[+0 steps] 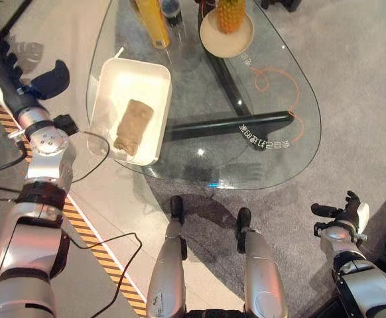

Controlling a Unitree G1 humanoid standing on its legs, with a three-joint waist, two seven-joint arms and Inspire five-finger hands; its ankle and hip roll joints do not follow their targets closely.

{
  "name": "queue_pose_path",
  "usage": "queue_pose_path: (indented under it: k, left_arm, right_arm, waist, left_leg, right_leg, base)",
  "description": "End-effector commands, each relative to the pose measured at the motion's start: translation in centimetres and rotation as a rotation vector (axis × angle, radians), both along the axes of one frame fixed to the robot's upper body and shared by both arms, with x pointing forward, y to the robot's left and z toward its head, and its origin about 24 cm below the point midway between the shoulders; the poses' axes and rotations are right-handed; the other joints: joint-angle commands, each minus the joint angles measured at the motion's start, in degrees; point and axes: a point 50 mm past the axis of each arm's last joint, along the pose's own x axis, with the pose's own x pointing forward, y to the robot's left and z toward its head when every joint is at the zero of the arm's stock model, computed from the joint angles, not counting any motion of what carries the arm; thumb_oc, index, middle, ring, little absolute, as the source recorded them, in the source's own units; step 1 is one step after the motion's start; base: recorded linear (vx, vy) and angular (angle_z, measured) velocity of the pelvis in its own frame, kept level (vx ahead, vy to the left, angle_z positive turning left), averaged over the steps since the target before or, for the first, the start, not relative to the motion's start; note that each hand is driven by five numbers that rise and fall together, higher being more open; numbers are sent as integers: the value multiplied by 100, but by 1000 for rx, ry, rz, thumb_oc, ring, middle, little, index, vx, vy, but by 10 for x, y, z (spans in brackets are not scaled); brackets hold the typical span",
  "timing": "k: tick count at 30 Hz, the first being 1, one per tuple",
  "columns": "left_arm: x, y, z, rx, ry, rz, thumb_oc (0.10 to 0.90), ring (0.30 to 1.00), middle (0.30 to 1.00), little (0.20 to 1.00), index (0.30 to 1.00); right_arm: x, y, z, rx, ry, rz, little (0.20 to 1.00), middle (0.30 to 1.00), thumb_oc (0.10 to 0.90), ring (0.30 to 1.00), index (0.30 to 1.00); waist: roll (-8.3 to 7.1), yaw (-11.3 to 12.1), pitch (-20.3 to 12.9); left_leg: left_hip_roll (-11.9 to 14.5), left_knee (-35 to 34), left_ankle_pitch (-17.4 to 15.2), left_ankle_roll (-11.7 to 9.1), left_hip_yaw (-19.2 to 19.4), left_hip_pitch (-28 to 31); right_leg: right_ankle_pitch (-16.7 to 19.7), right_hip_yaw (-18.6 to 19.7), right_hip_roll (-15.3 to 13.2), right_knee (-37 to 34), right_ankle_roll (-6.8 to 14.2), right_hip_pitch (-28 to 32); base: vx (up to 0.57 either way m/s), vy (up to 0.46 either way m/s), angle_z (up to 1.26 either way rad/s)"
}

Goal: Wipe the table with a cloth and put it in the basket.

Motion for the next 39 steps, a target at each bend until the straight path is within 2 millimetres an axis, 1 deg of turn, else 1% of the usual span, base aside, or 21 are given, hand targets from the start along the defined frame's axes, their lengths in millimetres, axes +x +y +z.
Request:
queue_pose_path:
  k: [1,3,5,6,8,9,10,12,13,14,16,17,18,19,21,24,25,28,30,36,39]
  left_arm:
    - [-22,25,6,-4,-123,33,800,900,900,900,900]
    - [-36,34,-40,-67,-7,13,800,900,900,900,900]
    - [-54,37,-90,-104,147,4,800,900,900,900,900]
    - [-59,37,-103,-110,184,1,800,900,900,900,900]
    - [-77,33,-144,-153,317,-27,800,900,900,900,900]
    - [-83,31,-155,-159,350,-33,800,900,900,900,900]
    - [-102,26,-188,-185,467,-54,800,900,900,900,900]
    - [-122,21,-221,-226,611,-92,800,900,900,900,900]
    - [-126,20,-227,-237,639,-100,800,900,900,900,900]
    - [-146,11,-254,-279,781,-149,800,900,900,900,900]
    - [-158,6,-269,-305,856,-172,800,900,900,900,900]
    - [-172,-3,-286,-333,956,-199,800,900,900,900,900]
    - [-181,-9,-296,-341,1019,-225,800,900,900,900,900]
    - [-181,-9,-296,-341,1020,-225,800,900,900,900,900]
    - [-205,-28,-320,-392,1161,-270,800,900,900,900,900]
    - [-215,-38,-330,-414,1224,-296,800,900,900,900,900]
    - [-221,-47,-337,-413,1293,-330,800,900,900,900,900]
    - [-233,-56,-346,-393,1422,-366,800,900,900,900,900]
    - [-245,-66,-354,-389,1540,-407,800,900,900,900,900]
    - [-258,-76,-361,-415,1676,-470,800,900,900,900,900]
    - [-260,-79,-363,-431,1688,-482,800,900,900,900,900]
  right_arm:
    - [-45,-15,-26,-17,110,-65,900,900,800,900,900]
    - [-63,-11,-41,14,176,-54,900,900,800,900,900]
    - [-79,-8,-53,51,237,-46,900,900,800,900,900]
    - [-84,-7,-57,64,251,-43,900,900,800,900,900]
    - [-97,-2,-67,101,299,-22,900,900,800,900,900]
    - [-101,0,-70,111,316,-18,900,900,800,900,900]
    - [-113,3,-78,141,374,4,900,900,800,900,900]
    - [-126,6,-86,170,437,28,900,900,800,900,900]
    - [-128,6,-87,176,447,31,900,900,800,900,900]
    - [-138,10,-93,214,499,52,900,900,800,900,900]
    - [-143,12,-96,229,525,63,900,900,800,900,900]
    - [-149,15,-100,255,558,88,900,900,800,900,900]
    - [-152,17,-103,271,579,97,900,900,800,900,900]
    - [-153,17,-103,271,579,97,900,900,800,900,900]
    - [-163,24,-109,308,648,142,900,900,800,900,900]
    - [-168,29,-113,320,695,178,900,900,800,900,900]
    - [-170,34,-116,345,709,176,900,900,800,900,900]
    - [-173,42,-121,399,749,192,900,900,800,900,900]
    - [-177,51,-125,434,792,220,900,900,800,900,900]
    - [-183,62,-130,471,854,274,900,900,800,900,900]
    - [-186,65,-131,475,875,291,900,900,800,900,900]
  waist:
    - [-192,57,-969]
    - [-207,125,-1218]
    - [-225,181,-1449]
    - [-229,190,-1503]
    - [-238,226,-1676]
    - [-237,232,-1732]
    - [-237,259,-1927]
    - [-229,273,-2119]
    - [-228,276,-2149]
    - [-232,286,-2310]
    - [-236,285,-2379]
    - [-247,281,-2444]
    - [-258,279,-2478]
    - [-257,279,-2475]
    - [-292,275,-2569]
    - [-301,277,-2598]
    - [-313,271,-2617]
    - [-338,259,-2645]
    - [-356,241,-2675]
    - [-356,174,-2727]
    - [-343,147,-2741]
  left_leg:
    - [-194,157,-823,94,125,368]
    - [-197,-34,-797,78,114,696]
    - [-197,-206,-781,72,106,1034]
    - [-195,-236,-777,74,104,1095]
    - [-180,-331,-759,73,106,1279]
    - [-176,-363,-754,74,109,1335]
    - [-159,-463,-742,69,129,1517]
    - [-141,-521,-757,60,147,1681]
    - [-138,-532,-761,59,150,1709]
    - [-119,-591,-773,47,175,1843]
    - [-104,-594,-796,34,197,1905]
    - [-86,-594,-829,25,228,1981]
    - [-80,-594,-845,23,238,2028]
    - [-80,-594,-847,23,238,2034]
    - [-58,-594,-897,29,290,2156]
    - [-39,-594,-927,31,319,2235]
    - [-33,-594,-949,39,332,2293]
    - [-21,-594,-984,43,351,2358]
    - [-6,-594,-998,47,381,2415]
    - [36,-594,-1027,36,418,2490]
    - [49,-594,-1041,34,425,2522]
  right_leg:
    - [987,-91,-172,-1732,170,661]
    - [1011,-162,-191,-1969,171,1067]
    - [1058,-232,-214,-2191,203,1459]
    - [1072,-241,-220,-2230,212,1527]
    - [1113,-277,-237,-2337,238,1726]
    - [1124,-284,-243,-2366,249,1780]
    - [1149,-313,-255,-2462,271,1969]
    - [1170,-349,-260,-2548,293,2160]
    - [1173,-357,-260,-2566,295,2195]
    - [1177,-401,-260,-2635,310,2346]
    - [1178,-429,-261,-2677,318,2433]
    - [1182,-469,-263,-2720,329,2523]
    - [1182,-480,-265,-2738,332,2571]
    - [1183,-481,-265,-2742,333,2578]
    - [1166,-512,-266,-2772,348,2703]
    - [1146,-547,-269,-2772,351,2782]
    - [1139,-558,-265,-2770,355,2827]
    - [1131,-556,-258,-2774,357,2872]
    - [1140,-555,-258,-2776,357,2908]
    - [1122,-520,-256,-2773,356,2950]
    - [1114,-502,-251,-2777,358,2969]
  base:
    - [120,-9,4]
    - [142,-11,13]
    - [147,-6,11]
    - [108,5,8]
    - [106,15,11]
    - [178,38,7]
    - [196,45,8]
    - [187,44,2]
    - [186,45,-4]
    - [143,39,2]
    - [97,36,5]
    - [59,32,4]
    - [49,26,2]
    - [46,27,-1]
    - [51,18,-3]
    - [11,3,-1]
    - [0,0,0]
    - [8,-1,-2]
    - [10,2,-2]
    - [0,0,0]
    - [6,2,-1]
